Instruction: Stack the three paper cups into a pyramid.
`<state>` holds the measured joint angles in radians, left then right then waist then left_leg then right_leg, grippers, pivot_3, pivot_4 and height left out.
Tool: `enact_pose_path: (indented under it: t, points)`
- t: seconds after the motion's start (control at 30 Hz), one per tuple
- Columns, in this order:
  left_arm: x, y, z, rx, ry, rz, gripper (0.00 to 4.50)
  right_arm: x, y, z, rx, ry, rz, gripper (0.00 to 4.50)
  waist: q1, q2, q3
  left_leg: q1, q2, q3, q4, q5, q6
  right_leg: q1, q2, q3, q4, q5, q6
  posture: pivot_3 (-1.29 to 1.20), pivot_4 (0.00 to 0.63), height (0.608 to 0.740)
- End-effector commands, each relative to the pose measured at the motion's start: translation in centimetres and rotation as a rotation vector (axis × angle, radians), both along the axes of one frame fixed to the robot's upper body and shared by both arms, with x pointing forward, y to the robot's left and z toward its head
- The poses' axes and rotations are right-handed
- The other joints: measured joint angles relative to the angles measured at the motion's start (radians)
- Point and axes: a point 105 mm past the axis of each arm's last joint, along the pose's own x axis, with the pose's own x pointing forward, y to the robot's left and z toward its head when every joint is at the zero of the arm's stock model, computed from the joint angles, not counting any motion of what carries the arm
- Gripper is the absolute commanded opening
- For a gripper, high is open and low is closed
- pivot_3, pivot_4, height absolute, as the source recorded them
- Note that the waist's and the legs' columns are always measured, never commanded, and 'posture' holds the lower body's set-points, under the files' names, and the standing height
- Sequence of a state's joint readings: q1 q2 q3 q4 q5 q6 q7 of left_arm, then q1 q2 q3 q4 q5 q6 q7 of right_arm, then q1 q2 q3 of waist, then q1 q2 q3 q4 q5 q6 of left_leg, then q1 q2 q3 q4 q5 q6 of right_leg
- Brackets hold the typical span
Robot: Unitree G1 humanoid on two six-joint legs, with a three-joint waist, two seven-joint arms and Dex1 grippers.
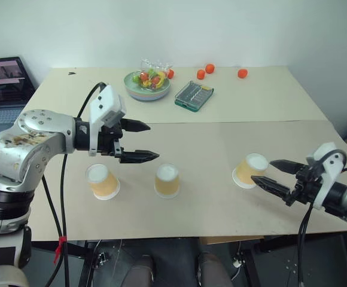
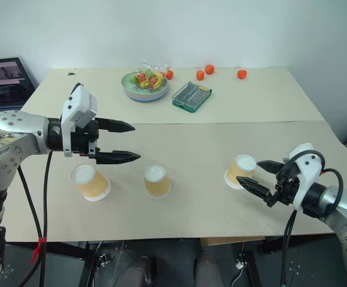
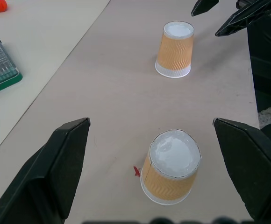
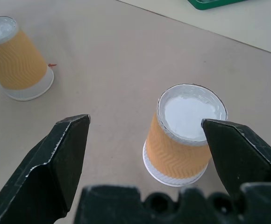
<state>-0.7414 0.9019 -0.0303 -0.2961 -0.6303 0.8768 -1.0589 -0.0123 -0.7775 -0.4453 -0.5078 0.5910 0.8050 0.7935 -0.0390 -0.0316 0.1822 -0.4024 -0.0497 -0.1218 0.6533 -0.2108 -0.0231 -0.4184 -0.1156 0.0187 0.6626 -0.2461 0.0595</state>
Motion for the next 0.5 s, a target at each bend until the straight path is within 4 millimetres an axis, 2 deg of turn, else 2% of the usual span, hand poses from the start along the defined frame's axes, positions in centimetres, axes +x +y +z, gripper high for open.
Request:
enact_pose_path:
  t: [0.03, 0.5]
  points:
    - [-0.1, -0.4, 1.2, -0.005, -0.051, -0.012, 4.50, 1.1, -0.7, 0.8, -0.019, -0.076, -0.033, 4.48, 0.000, 0.000, 0.000, 0.000, 0.000, 0.000, 0.000, 0.000, 0.000, 0.000, 0.000, 0.000, 0.000, 0.000, 0.000, 0.00, 0.150, 0.740]
    - [-0.2, -0.4, 1.4, -0.011, -0.057, 0.004, 4.50, 3.9, -0.8, 0.7, -0.059, -0.102, 0.005, 4.48, -0.002, 0.000, 0.000, 0.001, 0.001, 0.001, 0.000, 0.000, 0.000, 0.000, 0.001, 0.001, 0.000, 0.001, -0.001, 0.00, 0.150, 0.740]
